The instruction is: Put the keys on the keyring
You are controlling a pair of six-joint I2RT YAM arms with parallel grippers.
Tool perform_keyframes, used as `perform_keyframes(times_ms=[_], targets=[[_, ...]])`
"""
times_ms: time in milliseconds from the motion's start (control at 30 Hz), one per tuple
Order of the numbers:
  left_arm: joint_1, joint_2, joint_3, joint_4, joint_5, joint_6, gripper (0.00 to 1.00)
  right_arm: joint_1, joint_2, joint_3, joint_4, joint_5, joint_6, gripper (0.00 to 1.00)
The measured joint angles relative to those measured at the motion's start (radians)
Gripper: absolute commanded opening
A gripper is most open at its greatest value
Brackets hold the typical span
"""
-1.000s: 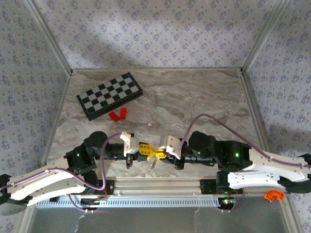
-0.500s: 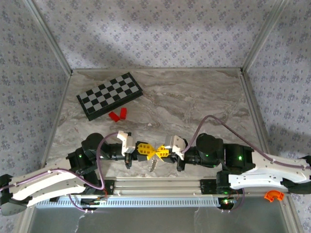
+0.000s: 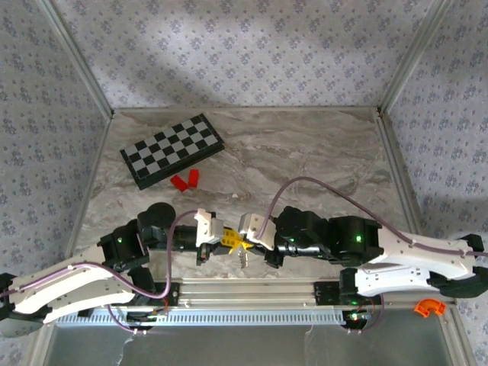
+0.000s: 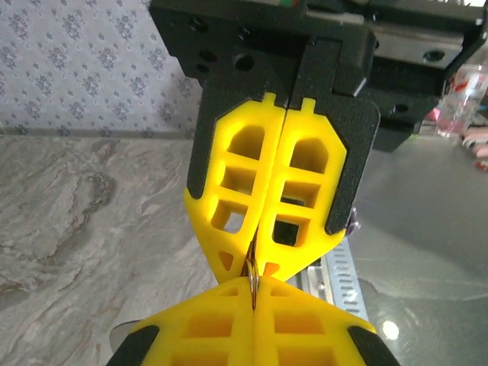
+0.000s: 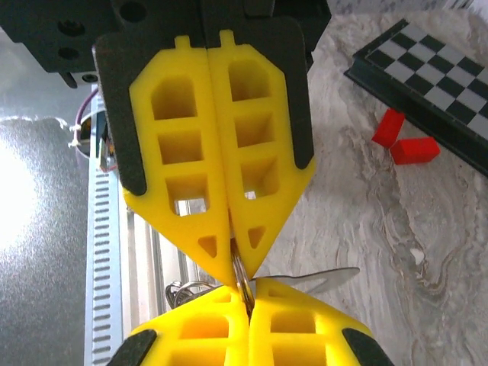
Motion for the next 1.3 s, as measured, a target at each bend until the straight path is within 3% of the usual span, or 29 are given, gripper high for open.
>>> perform_keyframes(times_ms=[267,367,500,900,1067,1167,1300], targets=[[-0.001,-0.031,-0.017,0.032,-0.004,-0.001,0.00,0.019,0.000,0.011,0.010,0.014,0.001,0.00],[-0.001,-0.063,-0.050,0.104,0.000,-0.023,0.00,0.041,-0.038,-0.031,0.088,0.044,0.001,0.09],[0.000,-0.063,-0.082,0.204,0.015,-0.066,0.00,0.049,-0.099,-0.107,0.195,0.064,0.000,0.12],[0.001,-0.055,-0.120,0.430,0.064,-0.159,0.00,0.054,-0.191,-0.177,0.370,0.035,-0.015,0.00],[0.001,-0.064,-0.114,0.386,0.054,-0.133,0.00,0.054,-0.188,-0.180,0.361,0.030,-0.020,0.00],[-0.001,-0.068,-0.082,0.269,0.023,-0.080,0.09,0.054,-0.151,-0.143,0.296,0.041,-0.030,0.00],[-0.001,-0.052,0.008,0.090,-0.024,-0.013,0.08,0.055,-0.059,-0.021,0.158,0.069,-0.038,0.00]])
